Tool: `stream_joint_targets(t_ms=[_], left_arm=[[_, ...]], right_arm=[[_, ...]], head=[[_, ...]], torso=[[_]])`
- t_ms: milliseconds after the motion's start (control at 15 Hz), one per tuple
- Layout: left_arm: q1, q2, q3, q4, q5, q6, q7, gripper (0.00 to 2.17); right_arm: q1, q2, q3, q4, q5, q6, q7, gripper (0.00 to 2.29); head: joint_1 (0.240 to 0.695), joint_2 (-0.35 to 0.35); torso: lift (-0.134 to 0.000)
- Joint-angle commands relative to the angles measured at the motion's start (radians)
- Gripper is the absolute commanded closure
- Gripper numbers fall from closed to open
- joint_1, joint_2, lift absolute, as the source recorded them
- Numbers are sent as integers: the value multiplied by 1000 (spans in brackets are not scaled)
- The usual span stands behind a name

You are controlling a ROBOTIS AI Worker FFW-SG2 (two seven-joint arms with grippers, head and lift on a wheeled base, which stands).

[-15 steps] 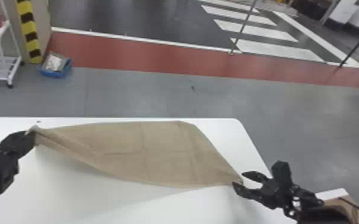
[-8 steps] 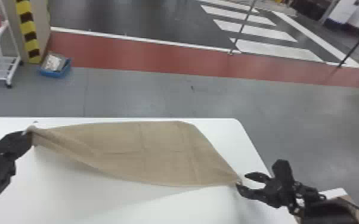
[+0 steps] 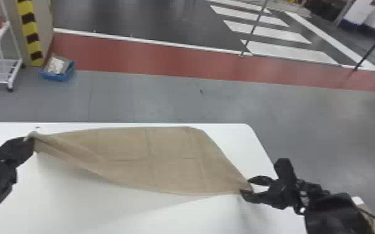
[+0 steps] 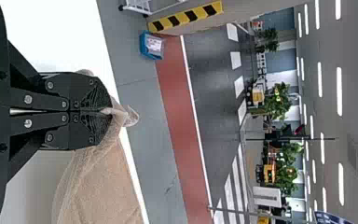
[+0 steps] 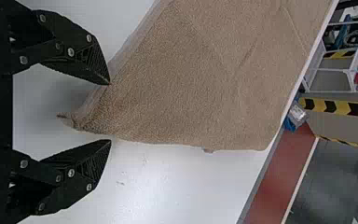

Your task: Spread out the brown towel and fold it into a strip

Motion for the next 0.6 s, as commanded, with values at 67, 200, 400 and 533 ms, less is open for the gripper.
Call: stream_joint_targets(t_ms=[67,200,400,533], left_arm=[[3,3,6,-10,-2,0,-3,2003],[3,3,6,-10,-2,0,-3,2003],[3,1,0,-10,-5,0,-3,2003],[3,1,0,-10,-6,3,-3,2003]], right_arm=[[-13,-2,-4,0,3,19,50,529],[-13,-13,0,0,20,19,60,529],[-16,-19,5,0,64,19,60,529],[-21,-19,6,0,95,16,60,529]], head=[[695,-331],[695,-323],[695,-332],[695,-338]], torso=[[0],[0],[0],[0]])
